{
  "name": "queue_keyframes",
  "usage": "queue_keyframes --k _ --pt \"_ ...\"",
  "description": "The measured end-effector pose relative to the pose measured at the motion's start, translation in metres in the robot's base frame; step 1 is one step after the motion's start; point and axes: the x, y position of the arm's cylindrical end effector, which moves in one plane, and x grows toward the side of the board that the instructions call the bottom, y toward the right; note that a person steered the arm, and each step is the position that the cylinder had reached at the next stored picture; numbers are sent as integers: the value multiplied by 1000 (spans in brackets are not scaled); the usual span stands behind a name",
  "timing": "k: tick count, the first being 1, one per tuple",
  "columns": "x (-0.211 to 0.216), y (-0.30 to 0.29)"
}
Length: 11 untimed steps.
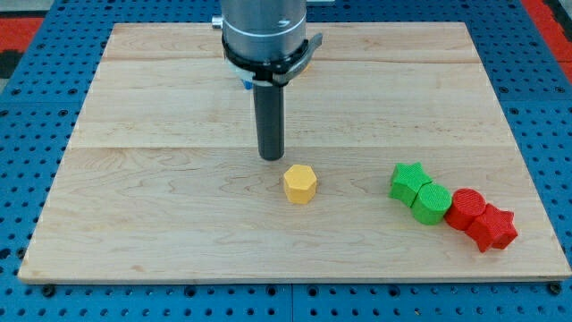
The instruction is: Push the hexagon below the green circle
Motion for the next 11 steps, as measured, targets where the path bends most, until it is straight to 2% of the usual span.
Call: queue_keyframes --k 1,3,4,5,6,7,8,9,10,11 --pt "31 12" --pt "80 152" --pt "87 146" --pt "79 107" --pt "27 83" --pt "-47 95" --pt "-134 141" --pt "-205 116" --pt "-240 71" --pt "-217 40"
